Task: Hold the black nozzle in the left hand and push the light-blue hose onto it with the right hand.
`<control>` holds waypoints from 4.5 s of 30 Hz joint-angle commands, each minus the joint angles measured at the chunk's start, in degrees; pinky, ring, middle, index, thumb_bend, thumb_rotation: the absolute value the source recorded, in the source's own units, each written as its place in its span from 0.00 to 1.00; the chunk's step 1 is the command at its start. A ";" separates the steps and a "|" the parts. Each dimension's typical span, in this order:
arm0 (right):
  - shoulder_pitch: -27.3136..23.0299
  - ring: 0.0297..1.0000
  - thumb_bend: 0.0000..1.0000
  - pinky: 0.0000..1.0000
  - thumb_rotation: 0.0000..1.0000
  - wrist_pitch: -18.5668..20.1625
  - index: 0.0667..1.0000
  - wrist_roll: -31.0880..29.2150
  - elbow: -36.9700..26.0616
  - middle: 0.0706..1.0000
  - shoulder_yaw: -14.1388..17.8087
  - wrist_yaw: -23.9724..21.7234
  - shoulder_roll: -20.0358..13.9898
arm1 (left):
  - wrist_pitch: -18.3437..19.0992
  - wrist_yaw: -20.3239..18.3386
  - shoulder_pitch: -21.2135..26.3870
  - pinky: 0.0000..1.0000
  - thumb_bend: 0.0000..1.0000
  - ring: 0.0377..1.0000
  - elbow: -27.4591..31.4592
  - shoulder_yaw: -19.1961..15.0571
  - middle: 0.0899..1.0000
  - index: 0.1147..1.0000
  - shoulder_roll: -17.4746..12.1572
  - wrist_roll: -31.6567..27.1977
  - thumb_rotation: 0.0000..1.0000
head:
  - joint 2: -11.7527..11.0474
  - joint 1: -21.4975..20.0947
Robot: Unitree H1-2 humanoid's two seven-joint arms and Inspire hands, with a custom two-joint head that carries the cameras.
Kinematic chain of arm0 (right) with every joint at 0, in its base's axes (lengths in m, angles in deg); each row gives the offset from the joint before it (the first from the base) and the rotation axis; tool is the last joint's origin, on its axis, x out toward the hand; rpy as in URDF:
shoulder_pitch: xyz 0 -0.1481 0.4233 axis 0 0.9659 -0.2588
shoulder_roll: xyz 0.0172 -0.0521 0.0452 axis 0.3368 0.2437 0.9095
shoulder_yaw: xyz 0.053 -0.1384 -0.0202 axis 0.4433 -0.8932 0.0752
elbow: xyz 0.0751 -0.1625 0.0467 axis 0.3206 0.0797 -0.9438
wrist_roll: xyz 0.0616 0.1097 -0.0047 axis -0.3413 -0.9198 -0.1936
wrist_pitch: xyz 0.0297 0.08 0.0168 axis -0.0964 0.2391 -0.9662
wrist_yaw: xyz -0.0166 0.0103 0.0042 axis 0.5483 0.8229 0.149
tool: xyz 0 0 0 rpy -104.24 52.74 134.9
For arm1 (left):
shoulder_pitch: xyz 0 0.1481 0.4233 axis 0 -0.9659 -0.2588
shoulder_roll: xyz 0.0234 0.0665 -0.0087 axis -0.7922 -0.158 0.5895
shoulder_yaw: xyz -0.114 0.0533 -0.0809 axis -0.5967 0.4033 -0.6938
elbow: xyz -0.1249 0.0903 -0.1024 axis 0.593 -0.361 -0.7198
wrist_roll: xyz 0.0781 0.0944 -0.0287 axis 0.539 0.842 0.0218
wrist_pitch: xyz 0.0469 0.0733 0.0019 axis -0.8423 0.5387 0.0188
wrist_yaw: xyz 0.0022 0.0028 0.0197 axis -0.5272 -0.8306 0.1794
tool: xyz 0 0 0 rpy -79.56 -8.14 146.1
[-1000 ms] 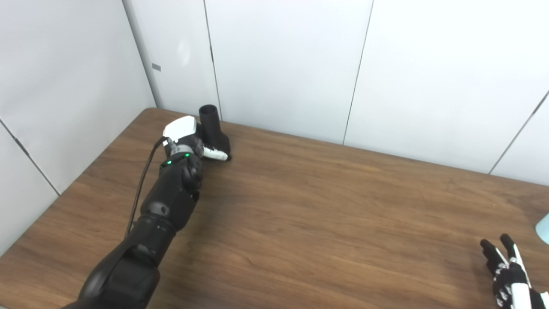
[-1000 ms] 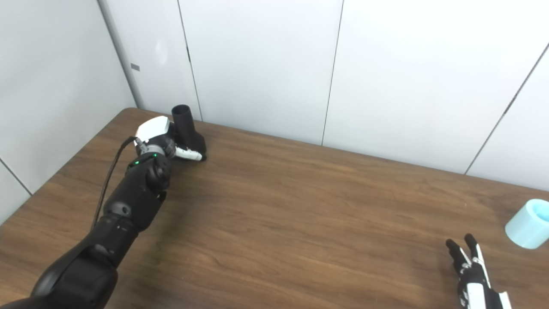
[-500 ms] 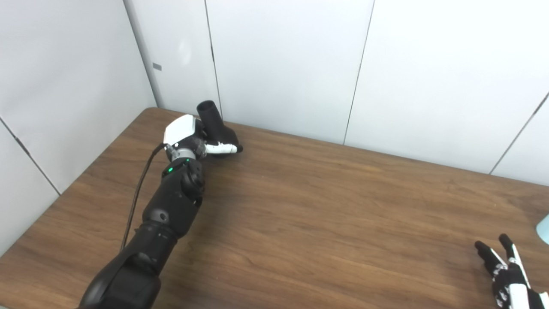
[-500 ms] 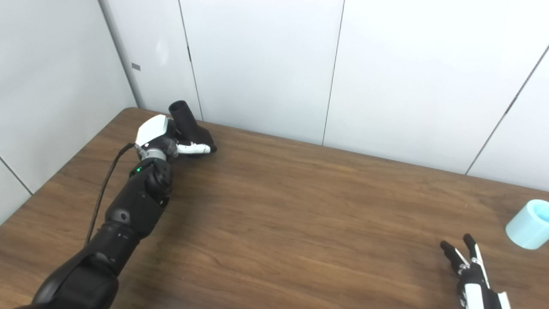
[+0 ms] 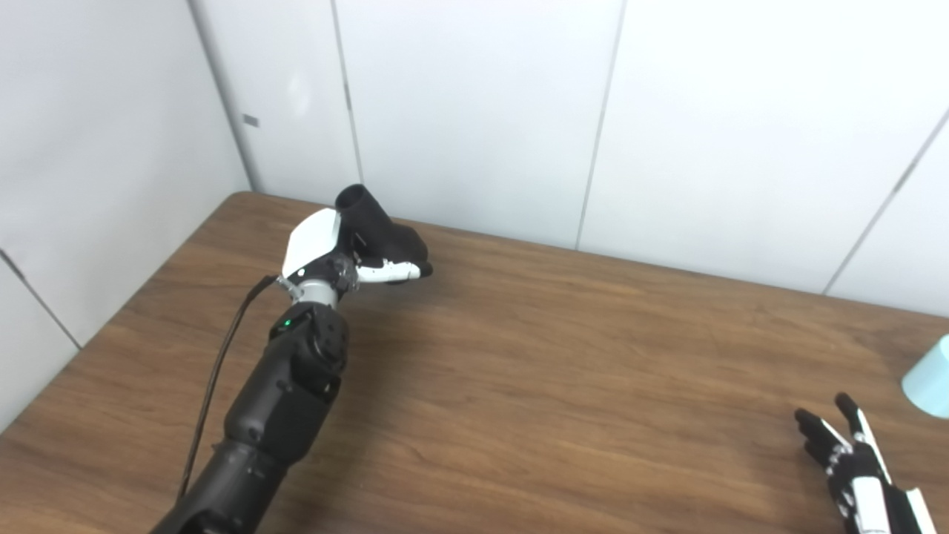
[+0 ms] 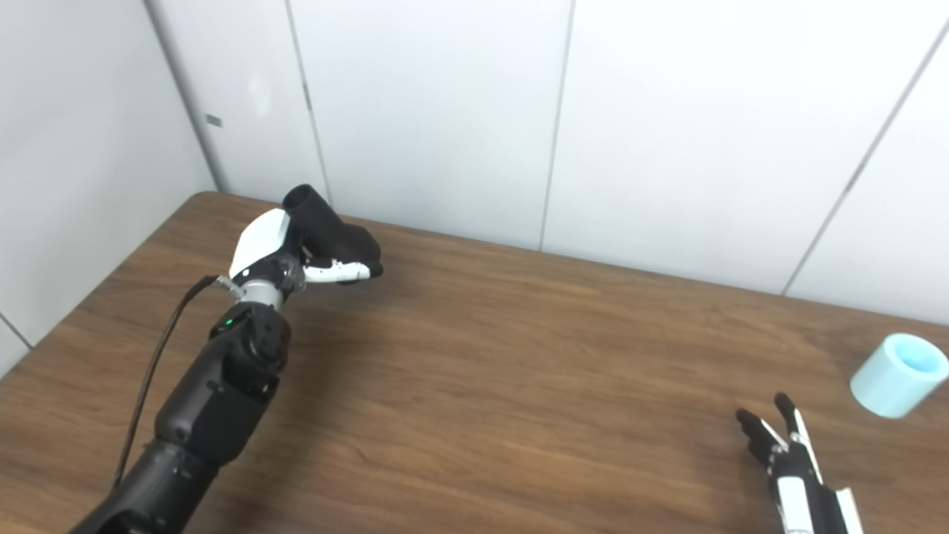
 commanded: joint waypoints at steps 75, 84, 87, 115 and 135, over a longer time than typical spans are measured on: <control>-24.77 0.78 0.67 0.70 0.14 19.25 0.76 27.43 -6.57 0.78 1.90 1.51 -19.52 | -20.66 -11.40 -22.94 0.68 0.52 0.59 20.45 23.86 0.41 0.43 7.68 21.67 0.00 | 3.76 -30.20; -31.76 0.81 0.71 0.71 0.10 21.75 0.77 32.04 -1.18 0.80 -1.10 -4.30 -27.84 | -21.26 -12.35 -23.03 0.69 0.52 0.59 21.32 22.73 0.42 0.43 6.89 21.23 0.00 | 3.91 -32.79; -33.62 0.82 0.79 0.77 0.10 22.04 0.76 34.11 2.56 0.79 -3.34 -6.17 -31.33 | -21.41 -12.73 -23.05 0.70 0.52 0.59 21.49 22.50 0.42 0.43 6.88 21.15 0.00 | 3.94 -33.18; -40.66 0.85 0.99 0.89 0.28 13.70 0.80 41.00 32.83 0.80 -15.49 -5.34 -34.68 | -21.50 -13.98 -23.75 0.72 0.52 0.59 22.75 22.47 0.41 0.43 7.00 21.85 0.00 | 4.42 -33.03; -39.98 0.64 0.90 0.61 0.16 13.06 0.75 37.28 30.06 0.69 -12.90 -4.07 -34.14 | -21.23 -15.25 -23.78 0.72 0.53 0.59 23.01 22.22 0.42 0.43 6.99 22.17 0.00 | 4.87 -33.97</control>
